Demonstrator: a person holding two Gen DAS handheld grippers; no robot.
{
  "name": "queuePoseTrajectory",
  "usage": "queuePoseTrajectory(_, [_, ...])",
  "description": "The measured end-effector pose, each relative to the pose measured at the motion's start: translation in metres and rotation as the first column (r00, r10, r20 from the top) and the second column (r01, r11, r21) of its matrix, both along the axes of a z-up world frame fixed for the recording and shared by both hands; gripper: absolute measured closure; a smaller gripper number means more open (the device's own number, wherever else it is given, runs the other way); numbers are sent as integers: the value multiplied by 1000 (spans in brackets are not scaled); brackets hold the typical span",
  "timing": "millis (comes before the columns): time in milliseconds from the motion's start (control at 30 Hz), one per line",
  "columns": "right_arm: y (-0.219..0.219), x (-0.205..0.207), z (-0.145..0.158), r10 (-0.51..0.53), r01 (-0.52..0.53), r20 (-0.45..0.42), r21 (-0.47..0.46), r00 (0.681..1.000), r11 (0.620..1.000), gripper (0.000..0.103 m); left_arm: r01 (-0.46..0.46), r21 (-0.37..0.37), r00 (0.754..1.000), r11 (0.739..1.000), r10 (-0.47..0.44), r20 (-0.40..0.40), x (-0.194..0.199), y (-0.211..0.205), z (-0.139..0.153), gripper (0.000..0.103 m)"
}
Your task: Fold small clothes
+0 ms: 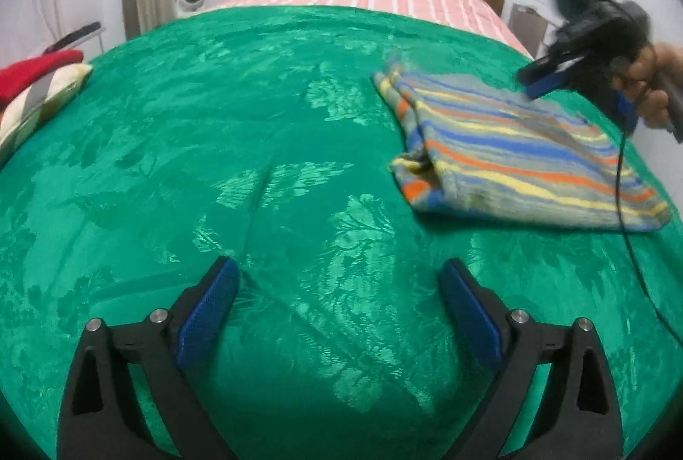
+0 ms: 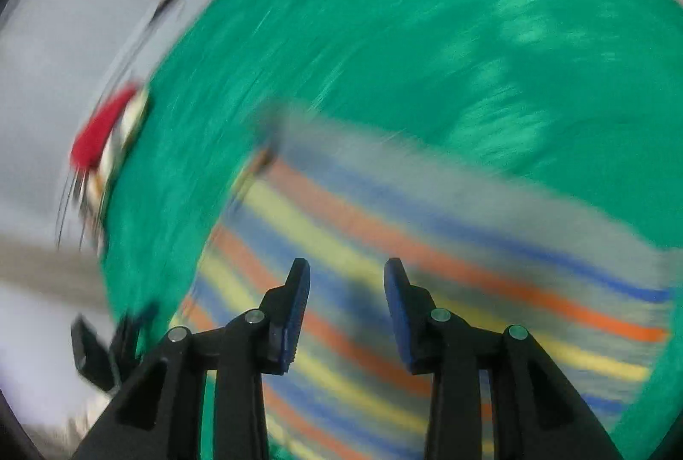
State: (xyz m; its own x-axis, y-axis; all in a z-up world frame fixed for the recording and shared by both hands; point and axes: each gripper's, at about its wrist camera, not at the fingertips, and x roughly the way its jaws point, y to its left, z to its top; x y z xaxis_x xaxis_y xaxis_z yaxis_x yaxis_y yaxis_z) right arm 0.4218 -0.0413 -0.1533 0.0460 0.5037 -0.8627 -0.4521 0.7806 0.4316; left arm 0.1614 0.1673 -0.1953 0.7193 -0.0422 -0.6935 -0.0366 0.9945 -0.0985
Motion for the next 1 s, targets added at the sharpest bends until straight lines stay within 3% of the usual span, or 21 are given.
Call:
queuePoseTrajectory(67, [35,5,-19,58,-59,-31,-42,998,997,66,3,-24,1000,1000,-3,2,-1,4,0,6])
queuePoseTrajectory(167, [83,34,-41,38,-36,25,-52,999,998,66,12,-35,1000,999,-12,1,-2,4,-4,4])
queuePoseTrajectory(233, [101,44,-41,-32,34,131,-7,991,999,65,20,-25,1000,999,-20,1,-2,3,-4,3])
queuePoseTrajectory(333, [117,32,-39,-63,50,155,83,986,995,62,24,-27,1000,999,-23,3,-2,2,-4,3])
queuePoseTrajectory(400, [111,-1,-25,-34,7,174,156,984,988,62,24,-35,1000,999,-24,5,-4,3,-4,3])
queuePoseTrajectory(500, [94,-54,-7,39,-73,309,98,950,992,62,13,-72,1000,997,-11,27,-8,9,-1,3])
queuePoseTrajectory(567, [89,-92,-13,128,-150,349,37,928,988,62,-5,-117,999,993,11,49,-13,16,1,4])
queuePoseTrajectory(667, [99,-152,-44,321,-336,317,-10,892,942,61,-63,-210,991,976,86,101,-27,35,9,4])
queuePoseTrajectory(733, [91,-193,-44,382,-414,380,1,842,910,59,-96,-275,983,957,134,124,-36,50,14,4])
queuePoseTrajectory(767, [84,-203,-39,380,-417,399,6,834,909,60,-112,-280,981,954,151,123,-37,53,16,4])
queuePoseTrajectory(833, [49,-206,-26,299,-355,381,86,875,931,61,-135,-254,979,958,169,116,-36,55,20,4])
queuePoseTrajectory(867, [20,-205,-15,212,-276,389,118,897,954,61,-143,-228,978,963,173,116,-34,50,25,4])
queuePoseTrajectory(1000, [-87,-185,8,-53,16,430,88,901,996,61,-54,-139,984,989,76,163,-9,15,51,4])
